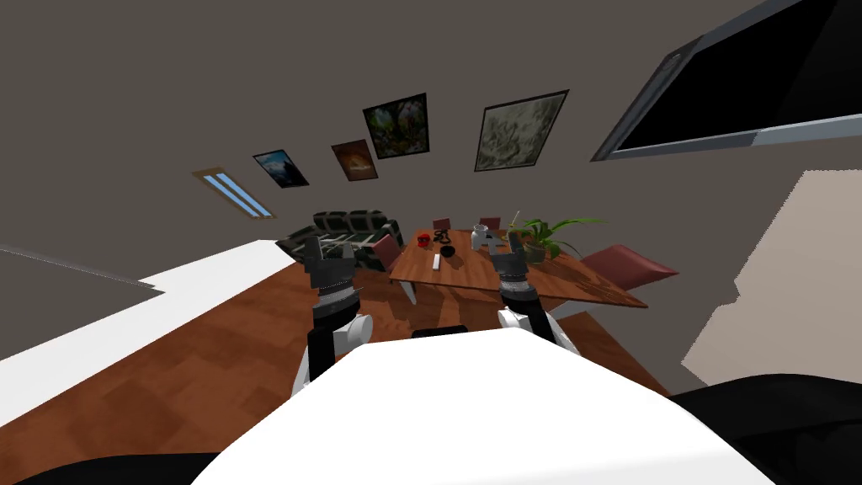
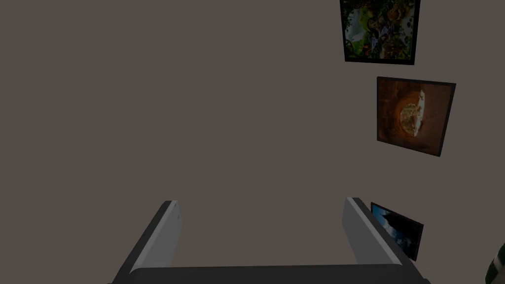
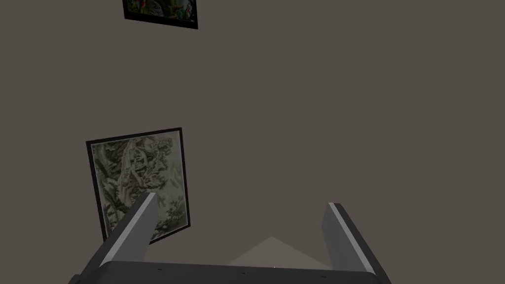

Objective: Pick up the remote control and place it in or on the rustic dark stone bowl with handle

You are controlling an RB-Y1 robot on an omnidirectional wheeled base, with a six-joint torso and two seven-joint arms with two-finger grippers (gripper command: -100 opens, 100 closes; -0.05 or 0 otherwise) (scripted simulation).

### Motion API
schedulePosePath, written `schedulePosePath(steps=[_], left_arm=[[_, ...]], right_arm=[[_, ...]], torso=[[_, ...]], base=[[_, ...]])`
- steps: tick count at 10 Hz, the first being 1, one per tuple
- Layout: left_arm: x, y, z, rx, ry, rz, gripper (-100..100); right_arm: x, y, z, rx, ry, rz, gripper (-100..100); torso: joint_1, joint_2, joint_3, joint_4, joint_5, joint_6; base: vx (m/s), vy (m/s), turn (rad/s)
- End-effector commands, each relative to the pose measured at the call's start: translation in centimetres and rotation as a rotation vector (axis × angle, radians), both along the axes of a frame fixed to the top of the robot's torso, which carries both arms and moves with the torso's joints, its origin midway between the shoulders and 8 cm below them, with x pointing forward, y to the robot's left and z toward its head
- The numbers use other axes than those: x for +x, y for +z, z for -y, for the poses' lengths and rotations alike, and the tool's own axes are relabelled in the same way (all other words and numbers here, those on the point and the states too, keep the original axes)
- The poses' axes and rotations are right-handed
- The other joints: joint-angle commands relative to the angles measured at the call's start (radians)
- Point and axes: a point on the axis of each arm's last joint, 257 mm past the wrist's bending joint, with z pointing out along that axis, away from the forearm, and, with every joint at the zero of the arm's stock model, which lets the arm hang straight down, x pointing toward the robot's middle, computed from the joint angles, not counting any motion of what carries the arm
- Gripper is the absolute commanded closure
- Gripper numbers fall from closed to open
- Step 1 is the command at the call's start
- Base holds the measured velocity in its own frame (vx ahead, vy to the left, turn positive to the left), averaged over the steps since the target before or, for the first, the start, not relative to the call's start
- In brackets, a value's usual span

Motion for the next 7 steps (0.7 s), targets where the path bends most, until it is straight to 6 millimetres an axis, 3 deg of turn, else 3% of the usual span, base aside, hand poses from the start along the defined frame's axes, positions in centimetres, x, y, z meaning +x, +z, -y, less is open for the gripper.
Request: schedulePosePath(steps=[1, 3, 4, 6, 7], left_arm=[[0.0, 0.0, 0.0, 0.0, 0.0, 0.0, 0], [0.0, 0.0, 0.0, 0.0, 0.0, 0.0, 0], [0.0, 0.0, 0.0, 0.0, 0.0, 0.0, 0], [0.0, 0.0, 0.0, 0.0, 0.0, 0.0, 0], [0.0, 0.0, 0.0, 0.0, 0.0, 0.0, 0]], right_arm=[[0.2, -0.1, -2.0, -0.074, 0.043, 0.014, -100], [0.3, -0.6, -4.8, -0.182, 0.096, 0.025, -100], [0.3, -0.7, -5.0, -0.193, 0.101, 0.023, -100], [0.4, -2.1, -7.9, -0.317, 0.151, 0.026, -100], [0.3, -2.3, -8.0, -0.333, 0.159, 0.024, -100]], torso=[[0.0, 0.0, 0.0, 0.0, 0.0, 0.0], [0.0, 0.0, 0.0, 0.0, 0.0, 0.0], [-0.001, 0.0, 0.0, 0.0, 0.0, 0.0], [-0.002, -0.005, -0.003, -0.001, 0.0, 0.0], [-0.002, -0.004, -0.002, -0.001, 0.0, 0.0]], base=[[-0.182, 0.025, 0.371], [-0.176, 0.019, 0.372], [-0.102, 0.011, 0.096], [-0.099, 0.016, 0.366], [-0.092, 0.016, 0.144]])
